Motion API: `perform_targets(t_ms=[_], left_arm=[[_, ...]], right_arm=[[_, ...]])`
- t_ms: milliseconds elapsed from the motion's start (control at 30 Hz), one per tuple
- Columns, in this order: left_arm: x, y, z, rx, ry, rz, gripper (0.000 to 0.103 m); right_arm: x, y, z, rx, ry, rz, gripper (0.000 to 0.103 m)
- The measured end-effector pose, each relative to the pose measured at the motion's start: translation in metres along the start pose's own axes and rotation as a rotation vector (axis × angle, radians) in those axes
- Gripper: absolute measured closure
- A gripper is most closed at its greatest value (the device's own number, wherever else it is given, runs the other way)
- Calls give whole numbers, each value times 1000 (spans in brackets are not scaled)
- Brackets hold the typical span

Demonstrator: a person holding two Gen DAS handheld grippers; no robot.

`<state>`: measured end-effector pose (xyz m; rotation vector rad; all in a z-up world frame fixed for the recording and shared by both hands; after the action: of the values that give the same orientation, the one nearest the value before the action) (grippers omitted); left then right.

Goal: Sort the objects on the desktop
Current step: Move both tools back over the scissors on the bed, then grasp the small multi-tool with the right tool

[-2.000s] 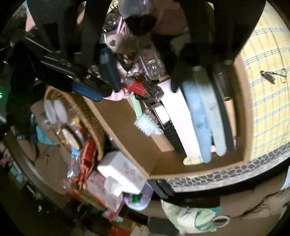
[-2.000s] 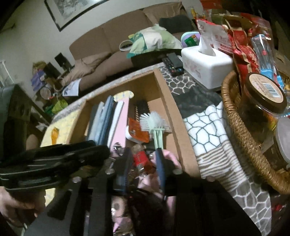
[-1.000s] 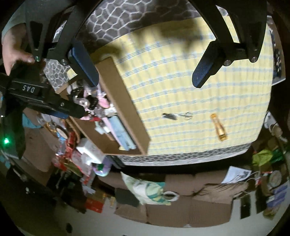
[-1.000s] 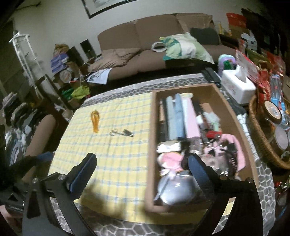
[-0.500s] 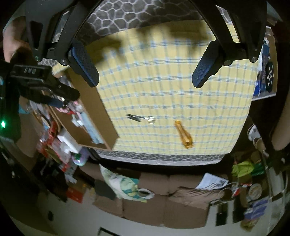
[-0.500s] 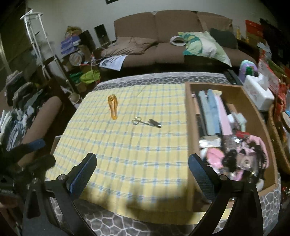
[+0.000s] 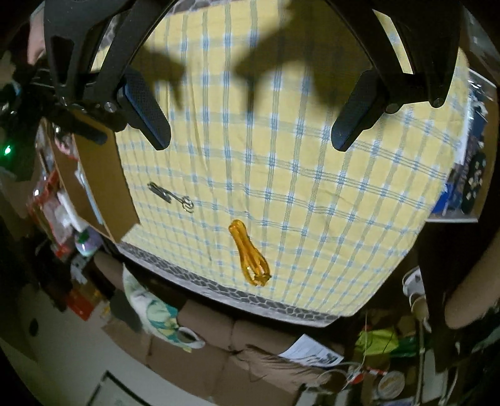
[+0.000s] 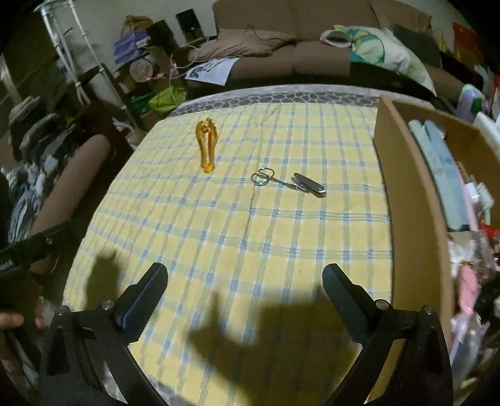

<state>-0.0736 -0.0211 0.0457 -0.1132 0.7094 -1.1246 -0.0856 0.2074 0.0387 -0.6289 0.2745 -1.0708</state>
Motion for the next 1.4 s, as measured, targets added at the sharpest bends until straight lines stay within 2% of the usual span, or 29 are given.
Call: perform_targets(t_ms=[133,233,333,400,433,600,767,867,933,967,1000,1100,1200,1233,1400], left_arm=[[-2,-2,-25,8,28,47,0],[-9,-1,-38,24,50,38,0],[-15,-3,-50,56,71,55,0],[-19,-6,-50,52,89,63,0],[-21,-7,-50,51,90,59,0],[-16,-8,-52,68,85,57,0],[-3,-14,-56,81,80,93,0],[-2,-18,-52,79,104,108,0],[-2,-19,-50,74,115,112,0],[-3,-19,-48,74,126,119,0],[-3,-19,-46,74,135,126,0],[-2,-19,-42,75,153,145,0],[1,-18,-40,76,159,161,0],[3,-18,-40,79,162,172,0],[1,-19,-41,79,177,179,0]], right_arm=[[-15,-8,-17,-22,0,-20,5],[-26,-17,-27,-36,17,-7,7],[-35,-29,-41,-42,53,44,16],[-39,-37,-52,-57,75,71,25],[-42,-40,-59,-63,80,75,27],[-58,-55,-94,-59,110,90,27],[-58,-56,-125,-21,87,142,25],[-47,-54,-125,-4,54,188,26],[-34,-51,-121,10,10,202,36],[-26,-49,-118,17,-13,211,45],[-16,-44,-115,23,-44,216,48],[13,-30,-105,44,-104,240,48],[31,-15,-93,65,-191,207,49],[32,-13,-88,66,-201,192,51],[7,-18,-64,-6,-124,57,50]])
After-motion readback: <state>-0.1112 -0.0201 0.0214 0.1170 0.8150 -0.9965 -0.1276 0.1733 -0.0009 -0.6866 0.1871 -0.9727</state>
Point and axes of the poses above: each gripper's, at about its wrist camera, not at the fingertips, and z roughly against the way its jaws point, x to its left, y to its underside, the point moved 5 cm from there along -z, roughly the way its jaws point, and after that the axes turned 14 degrees about z, right-handed, at the moved point
